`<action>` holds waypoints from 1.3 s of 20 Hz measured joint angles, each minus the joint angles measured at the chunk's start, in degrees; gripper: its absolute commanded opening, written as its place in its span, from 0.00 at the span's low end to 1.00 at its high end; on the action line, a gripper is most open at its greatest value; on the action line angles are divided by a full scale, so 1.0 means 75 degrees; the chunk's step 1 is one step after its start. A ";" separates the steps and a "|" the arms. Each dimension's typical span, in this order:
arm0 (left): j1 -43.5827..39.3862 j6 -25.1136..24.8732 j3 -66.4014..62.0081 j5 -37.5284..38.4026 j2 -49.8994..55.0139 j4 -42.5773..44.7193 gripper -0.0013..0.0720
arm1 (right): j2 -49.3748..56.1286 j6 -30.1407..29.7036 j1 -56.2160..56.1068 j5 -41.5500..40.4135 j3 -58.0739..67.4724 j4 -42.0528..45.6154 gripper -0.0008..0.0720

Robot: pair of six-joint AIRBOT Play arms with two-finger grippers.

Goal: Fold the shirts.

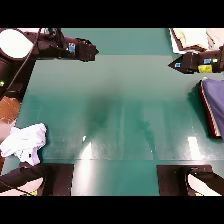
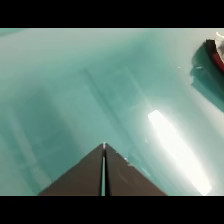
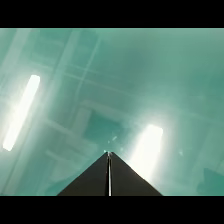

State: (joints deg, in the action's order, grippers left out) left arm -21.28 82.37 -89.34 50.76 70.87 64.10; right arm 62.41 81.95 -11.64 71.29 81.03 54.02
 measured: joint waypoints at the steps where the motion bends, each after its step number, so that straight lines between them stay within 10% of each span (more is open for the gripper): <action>1: 0.0154 0.0006 0.0000 0.0259 -0.0128 0.0119 0.05 | 0.0000 0.0000 0.0000 0.0047 0.0000 0.0000 0.03; 8: 0.1976 0.0017 0.1113 0.3086 -0.2197 0.2404 0.06 | 0.0000 0.0000 0.0000 0.0227 0.0000 0.0000 0.03; 11: 0.2879 0.0099 0.2404 0.4007 -0.3171 0.3404 0.82 | 0.0000 0.0000 0.0000 0.0245 0.0000 0.0000 0.03; 15: 0.3710 0.0274 0.4427 0.4304 -0.3800 0.3960 0.82 | 0.0000 0.0000 0.0000 0.0268 0.0000 0.0000 0.03; 20: 0.4039 0.0446 0.6694 0.3654 -0.3993 0.4301 0.79 | 0.0000 0.0000 0.0000 0.0309 0.0000 0.0000 0.03; 22: 0.4086 0.0603 0.7169 0.3497 -0.4019 0.4380 0.32 | 0.0000 0.0000 0.0000 0.0312 0.0000 0.0000 0.03; 26: 0.4118 0.0845 0.7166 0.3465 -0.4039 0.4418 0.05 | 0.0000 0.0000 0.0000 0.0306 0.0000 0.0003 0.03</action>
State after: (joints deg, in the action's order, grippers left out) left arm 9.61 88.71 -35.59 76.75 40.58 97.23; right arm 62.41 81.95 -11.64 73.58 81.03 54.04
